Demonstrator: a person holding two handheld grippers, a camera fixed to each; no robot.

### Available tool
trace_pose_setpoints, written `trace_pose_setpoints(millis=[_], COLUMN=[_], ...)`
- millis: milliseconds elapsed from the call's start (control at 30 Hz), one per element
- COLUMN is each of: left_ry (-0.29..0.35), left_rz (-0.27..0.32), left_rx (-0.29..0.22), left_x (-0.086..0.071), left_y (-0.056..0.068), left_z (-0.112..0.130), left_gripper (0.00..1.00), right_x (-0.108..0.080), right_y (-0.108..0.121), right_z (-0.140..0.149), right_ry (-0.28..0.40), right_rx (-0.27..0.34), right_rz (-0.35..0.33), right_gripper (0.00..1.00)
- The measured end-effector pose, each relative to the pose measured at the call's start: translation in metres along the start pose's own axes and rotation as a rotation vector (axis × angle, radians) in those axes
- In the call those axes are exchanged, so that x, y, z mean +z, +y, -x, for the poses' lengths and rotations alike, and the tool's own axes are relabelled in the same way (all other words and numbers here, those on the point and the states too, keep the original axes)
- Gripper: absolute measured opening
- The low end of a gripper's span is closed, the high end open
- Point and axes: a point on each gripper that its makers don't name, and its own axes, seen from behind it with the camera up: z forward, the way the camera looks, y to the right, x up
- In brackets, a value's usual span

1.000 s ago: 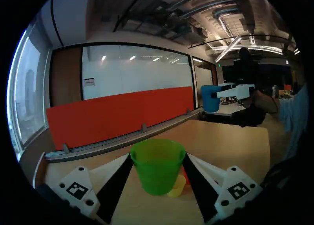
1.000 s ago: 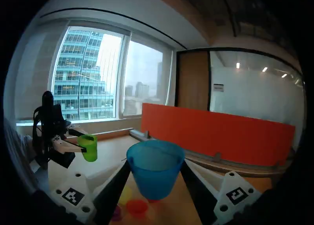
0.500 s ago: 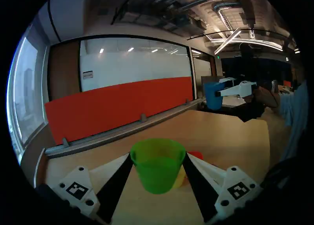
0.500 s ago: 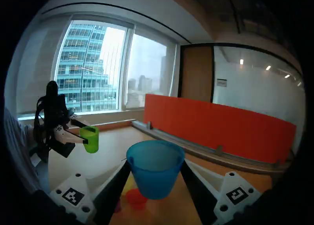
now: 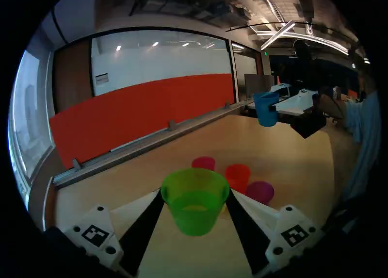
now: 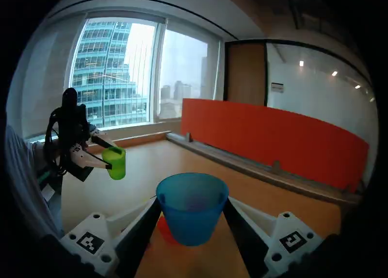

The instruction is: Pour water

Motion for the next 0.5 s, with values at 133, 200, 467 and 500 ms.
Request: trace_pose_setpoints(millis=[133, 200, 467, 500], left_ry=[-0.035, -0.053, -0.128, -0.135], left_rz=[0.015, 0.022, 0.05, 0.054], left_rx=[0.003, 0.007, 0.018, 0.017], left_x=[0.006, 0.008, 0.02, 0.021], left_y=[0.003, 0.005, 0.012, 0.013], left_z=[0.012, 0.019, 0.047, 0.051], left_gripper=[0.87, 0.87, 0.88, 0.87], right_x=[0.002, 0.004, 0.009, 0.01], right_y=[-0.001, -0.002, -0.007, -0.008], right_z=[0.019, 0.027, 0.062, 0.066], right_ry=[-0.035, -0.052, -0.113, -0.121], right_rx=[0.003, 0.005, 0.017, 0.018], right_rz=[-0.005, -0.009, -0.032, -0.034], right_gripper=[0.89, 0.89, 0.89, 0.89])
